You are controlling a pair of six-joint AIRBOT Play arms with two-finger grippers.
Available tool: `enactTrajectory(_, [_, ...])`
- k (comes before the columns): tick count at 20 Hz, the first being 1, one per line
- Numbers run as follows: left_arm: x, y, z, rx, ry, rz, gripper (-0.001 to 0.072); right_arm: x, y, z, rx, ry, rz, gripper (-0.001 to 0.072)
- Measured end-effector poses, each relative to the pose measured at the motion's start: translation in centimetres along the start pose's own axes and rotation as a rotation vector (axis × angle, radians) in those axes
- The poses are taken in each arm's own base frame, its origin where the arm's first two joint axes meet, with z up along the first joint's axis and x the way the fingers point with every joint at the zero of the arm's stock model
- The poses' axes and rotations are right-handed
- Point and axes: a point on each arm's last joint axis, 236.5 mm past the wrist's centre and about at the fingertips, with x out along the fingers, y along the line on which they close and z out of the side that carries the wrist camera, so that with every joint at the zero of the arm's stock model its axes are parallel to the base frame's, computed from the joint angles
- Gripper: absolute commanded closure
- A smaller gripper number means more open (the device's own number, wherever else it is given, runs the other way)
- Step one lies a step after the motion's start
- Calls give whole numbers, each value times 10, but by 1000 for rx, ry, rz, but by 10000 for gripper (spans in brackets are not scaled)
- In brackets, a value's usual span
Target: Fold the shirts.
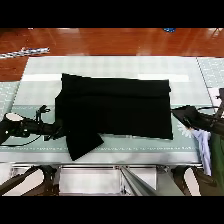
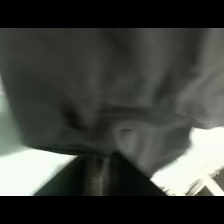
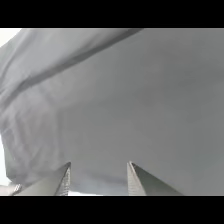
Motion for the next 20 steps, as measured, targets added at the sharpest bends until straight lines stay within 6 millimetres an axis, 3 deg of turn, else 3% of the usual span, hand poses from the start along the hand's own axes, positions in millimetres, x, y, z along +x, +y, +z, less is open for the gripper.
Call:
enactTrajectory(3, [3, -4, 1, -3, -5, -7, 692, -11, -52, -2, 45, 6, -171, 297])
enactTrajectory(6, [4, -6, 1, -3, -6, -11, 692, -11, -92, -30, 138, 75, -273, 298])
enactTrajectory(11, [5, -7, 1, -6, -7, -14, 692, 5, -110, -61, 259, 153, -267, 298])
enactTrajectory(20, [5, -7, 1, -7, -7, -15, 692, 34, -128, -90, 335, 327, -263, 298])
